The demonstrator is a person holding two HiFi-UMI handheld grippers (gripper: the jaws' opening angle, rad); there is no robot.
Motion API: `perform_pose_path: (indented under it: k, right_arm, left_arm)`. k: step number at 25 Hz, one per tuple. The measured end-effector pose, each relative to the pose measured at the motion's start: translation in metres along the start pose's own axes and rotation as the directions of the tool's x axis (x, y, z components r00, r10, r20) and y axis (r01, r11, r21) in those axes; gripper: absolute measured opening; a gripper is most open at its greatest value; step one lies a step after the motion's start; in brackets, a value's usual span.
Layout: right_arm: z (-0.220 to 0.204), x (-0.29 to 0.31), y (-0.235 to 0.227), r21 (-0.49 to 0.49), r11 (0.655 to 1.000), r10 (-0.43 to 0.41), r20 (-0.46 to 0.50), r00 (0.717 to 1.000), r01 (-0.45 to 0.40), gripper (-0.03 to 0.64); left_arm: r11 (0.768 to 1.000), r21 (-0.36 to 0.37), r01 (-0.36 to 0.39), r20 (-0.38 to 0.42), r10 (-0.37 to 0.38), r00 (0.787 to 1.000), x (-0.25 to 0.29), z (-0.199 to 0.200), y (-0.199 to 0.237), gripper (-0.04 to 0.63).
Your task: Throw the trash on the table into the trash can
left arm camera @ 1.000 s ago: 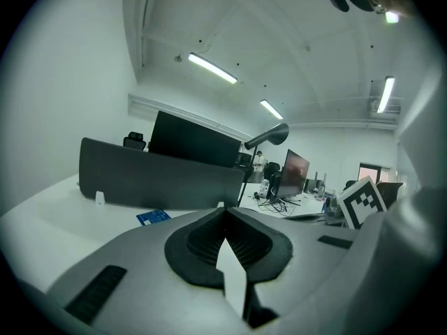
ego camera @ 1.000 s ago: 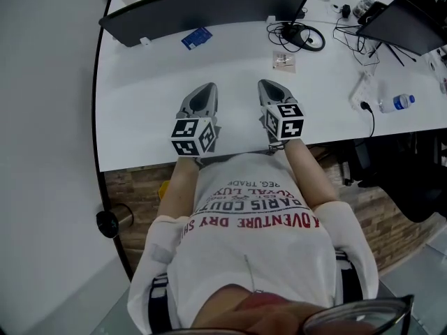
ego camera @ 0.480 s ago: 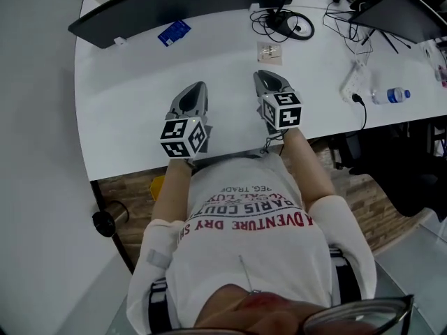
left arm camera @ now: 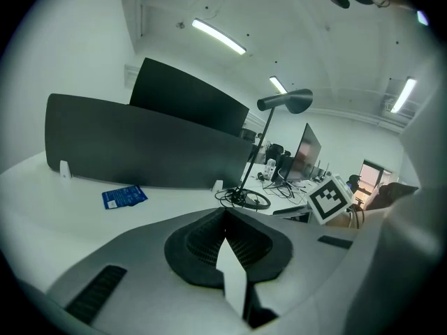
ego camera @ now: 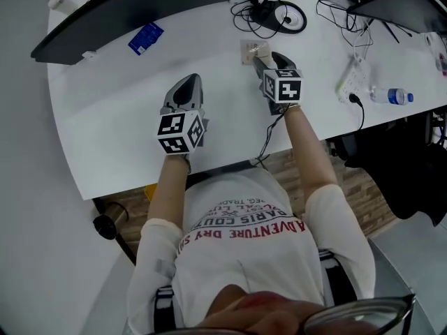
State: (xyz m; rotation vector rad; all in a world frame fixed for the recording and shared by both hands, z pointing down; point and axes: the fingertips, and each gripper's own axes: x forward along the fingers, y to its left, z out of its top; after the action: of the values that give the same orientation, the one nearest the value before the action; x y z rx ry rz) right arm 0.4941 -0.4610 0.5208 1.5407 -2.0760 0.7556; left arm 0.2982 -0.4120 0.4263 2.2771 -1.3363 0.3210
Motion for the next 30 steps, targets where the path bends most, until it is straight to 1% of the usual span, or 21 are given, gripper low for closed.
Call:
perform_pose_path:
  k: [5,9,12,14,15,16,17,18,21,24,27,30]
  right_arm:
    - [-0.010,0.039,-0.034,0.016,0.998,-0.056,-0.085,0.995,0.057,0.238]
    - [-0.018,0.062,-0.043,-0.008,0.997,-0.076,-0.158,0.984,0.075,0.238]
    - [-0.019,0.068,-0.046,-0.040,0.995,-0.100,-0.173,0.980,0.095,0.236]
    - [-0.020,0.068,-0.046,-0.047,0.995,-0.091,-0.174,0.980,0.084,0.235]
    - [-0.022,0.068,-0.045,-0.055,0.996,-0.077,-0.180,0.981,0.068,0.220]
    - [-0.024,0.067,-0.043,-0.068,0.996,-0.061,-0.187,0.980,0.049,0.144]
    - [-0.025,0.067,-0.041,-0.085,0.996,-0.050,-0.192,0.980,0.034,0.047]
    - [-0.026,0.066,-0.039,-0.106,0.994,-0.046,-0.193,0.980,0.025,0.040]
    - [-0.024,0.061,-0.030,-0.157,0.988,-0.034,-0.176,0.984,0.006,0.031]
    - [-0.011,0.050,-0.007,-0.175,0.984,0.014,-0.121,0.993,-0.035,0.029]
    - [0.008,0.039,0.032,-0.214,0.972,0.086,-0.057,0.995,-0.097,0.029]
    - [0.028,0.033,0.085,-0.306,0.940,0.162,0.003,0.987,-0.153,0.029]
  left_arm:
    - [1.000,0.016,0.018,-0.037,-0.017,0.999,0.030,-0.007,-0.002,0.023]
    - [1.000,0.009,0.018,-0.073,-0.018,0.997,0.043,-0.017,0.004,0.023]
    - [1.000,0.002,0.012,-0.092,-0.012,0.996,0.047,-0.022,0.009,0.023]
    - [1.000,-0.004,0.012,-0.102,-0.012,0.995,0.049,-0.026,0.011,0.023]
    - [1.000,-0.005,0.013,-0.106,-0.013,0.994,0.050,-0.027,0.011,0.023]
    - [1.000,-0.004,0.013,-0.109,-0.014,0.994,0.050,-0.028,0.011,0.023]
    - [1.000,-0.001,0.014,-0.111,-0.014,0.994,0.050,-0.029,0.010,0.023]
    - [1.000,0.004,0.017,-0.111,-0.016,0.994,0.049,-0.028,0.009,0.023]
    - [0.999,0.018,0.031,-0.103,-0.029,0.994,0.045,-0.026,0.002,0.023]
    - [0.999,0.009,0.032,-0.092,-0.031,0.995,0.033,-0.028,0.001,0.023]
    - [1.000,-0.006,0.006,-0.078,-0.006,0.997,0.013,-0.031,0.009,0.023]
    - [0.999,-0.018,-0.047,-0.043,0.046,0.998,-0.017,-0.030,0.027,0.023]
